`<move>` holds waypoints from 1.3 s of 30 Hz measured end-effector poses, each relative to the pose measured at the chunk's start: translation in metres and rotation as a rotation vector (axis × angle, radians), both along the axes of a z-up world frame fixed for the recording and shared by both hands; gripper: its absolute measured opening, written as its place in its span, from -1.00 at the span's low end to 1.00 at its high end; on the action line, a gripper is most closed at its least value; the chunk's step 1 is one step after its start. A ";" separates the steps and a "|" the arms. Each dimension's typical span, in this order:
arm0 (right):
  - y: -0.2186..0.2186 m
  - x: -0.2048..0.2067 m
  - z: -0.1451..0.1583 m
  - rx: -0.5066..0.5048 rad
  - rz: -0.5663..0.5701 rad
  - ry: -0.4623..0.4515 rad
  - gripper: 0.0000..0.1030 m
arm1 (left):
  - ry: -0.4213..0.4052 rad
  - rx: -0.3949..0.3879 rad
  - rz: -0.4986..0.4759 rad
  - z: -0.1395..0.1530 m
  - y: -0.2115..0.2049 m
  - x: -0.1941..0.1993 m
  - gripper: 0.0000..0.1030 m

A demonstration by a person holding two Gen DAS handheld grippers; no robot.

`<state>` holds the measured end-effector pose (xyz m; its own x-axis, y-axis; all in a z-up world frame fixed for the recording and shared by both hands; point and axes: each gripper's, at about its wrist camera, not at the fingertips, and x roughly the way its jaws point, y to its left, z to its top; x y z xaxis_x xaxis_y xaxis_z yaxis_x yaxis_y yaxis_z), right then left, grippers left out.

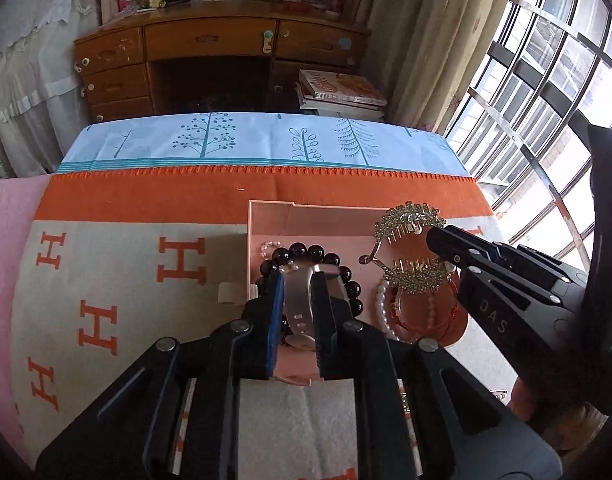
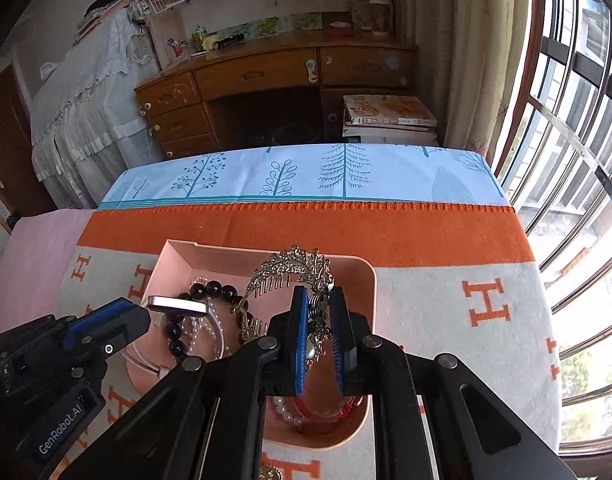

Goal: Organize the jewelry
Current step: 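Carry the watch and brooch over the pink box and lower them in, then open both tools and withdraw them from the pink box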

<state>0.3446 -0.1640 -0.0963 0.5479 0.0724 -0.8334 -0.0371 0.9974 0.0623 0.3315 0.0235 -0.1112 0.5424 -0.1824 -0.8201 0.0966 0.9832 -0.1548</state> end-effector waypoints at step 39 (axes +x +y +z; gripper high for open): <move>-0.025 -0.249 0.061 0.063 0.031 -0.095 -0.09 | -0.172 -0.048 0.073 0.074 0.040 -0.214 0.60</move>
